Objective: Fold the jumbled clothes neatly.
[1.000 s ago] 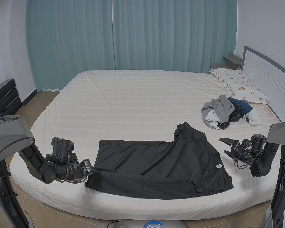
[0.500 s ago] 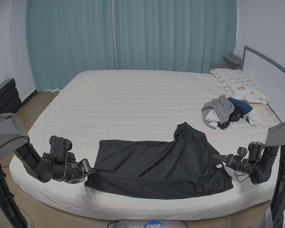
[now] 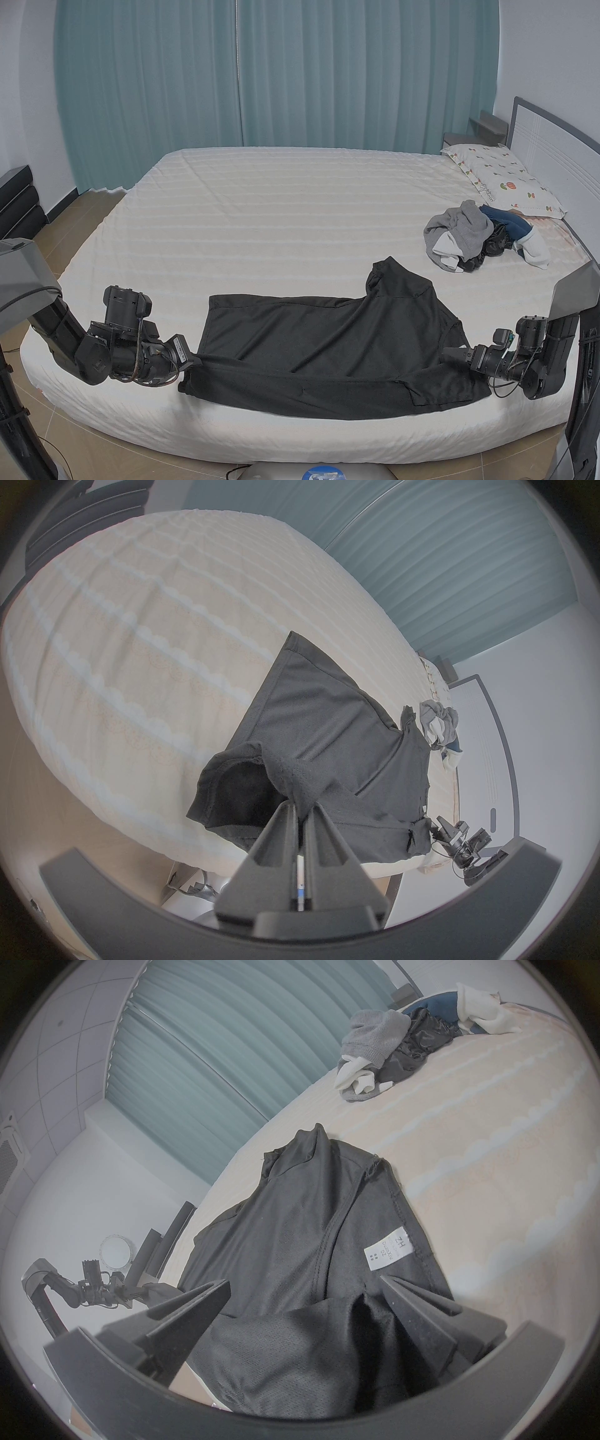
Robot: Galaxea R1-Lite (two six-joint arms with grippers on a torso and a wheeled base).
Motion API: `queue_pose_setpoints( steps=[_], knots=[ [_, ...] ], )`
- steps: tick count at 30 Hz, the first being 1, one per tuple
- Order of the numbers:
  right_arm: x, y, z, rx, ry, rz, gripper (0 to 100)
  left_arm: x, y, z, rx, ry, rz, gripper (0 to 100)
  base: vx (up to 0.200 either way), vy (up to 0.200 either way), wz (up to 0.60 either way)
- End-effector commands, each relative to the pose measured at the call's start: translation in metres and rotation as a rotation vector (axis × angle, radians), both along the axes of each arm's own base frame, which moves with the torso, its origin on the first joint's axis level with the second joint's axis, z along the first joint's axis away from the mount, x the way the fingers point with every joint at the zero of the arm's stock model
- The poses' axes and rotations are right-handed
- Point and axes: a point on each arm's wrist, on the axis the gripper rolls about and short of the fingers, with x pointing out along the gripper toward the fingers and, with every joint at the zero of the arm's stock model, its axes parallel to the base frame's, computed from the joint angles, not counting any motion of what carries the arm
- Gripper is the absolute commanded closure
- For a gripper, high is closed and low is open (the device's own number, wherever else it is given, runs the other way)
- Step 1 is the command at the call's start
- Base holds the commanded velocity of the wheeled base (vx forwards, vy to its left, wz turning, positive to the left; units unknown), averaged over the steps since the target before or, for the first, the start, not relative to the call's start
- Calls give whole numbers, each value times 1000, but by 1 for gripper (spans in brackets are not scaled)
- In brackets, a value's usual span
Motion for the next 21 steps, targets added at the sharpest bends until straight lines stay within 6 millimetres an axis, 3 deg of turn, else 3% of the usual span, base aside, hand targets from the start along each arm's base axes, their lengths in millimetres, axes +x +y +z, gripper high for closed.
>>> queue_pose_setpoints(
  steps=[1, 4, 5, 16, 21],
  knots=[
    [-2, 0, -5, 3, 20, -1, 0, 0, 0, -1, 0, 2, 0, 100, 0, 0, 0],
    [-4, -1, -7, -1, 24, -2, 0, 0, 0, -1, 0, 4, 0, 100, 0, 0, 0],
    [-6, -2, -9, -22, 15, 6, 100, 0, 0, -1, 0, 4, 0, 100, 0, 0, 0],
    [-17, -11, -6, -45, -23, -17, 100, 1, -2, 0, -2, -3, -3, 100, 0, 0, 0],
    [-15, -10, 10, -54, -70, -31, 100, 3, -2, 2, -1, -15, -2, 100, 0, 0, 0]
  ],
)
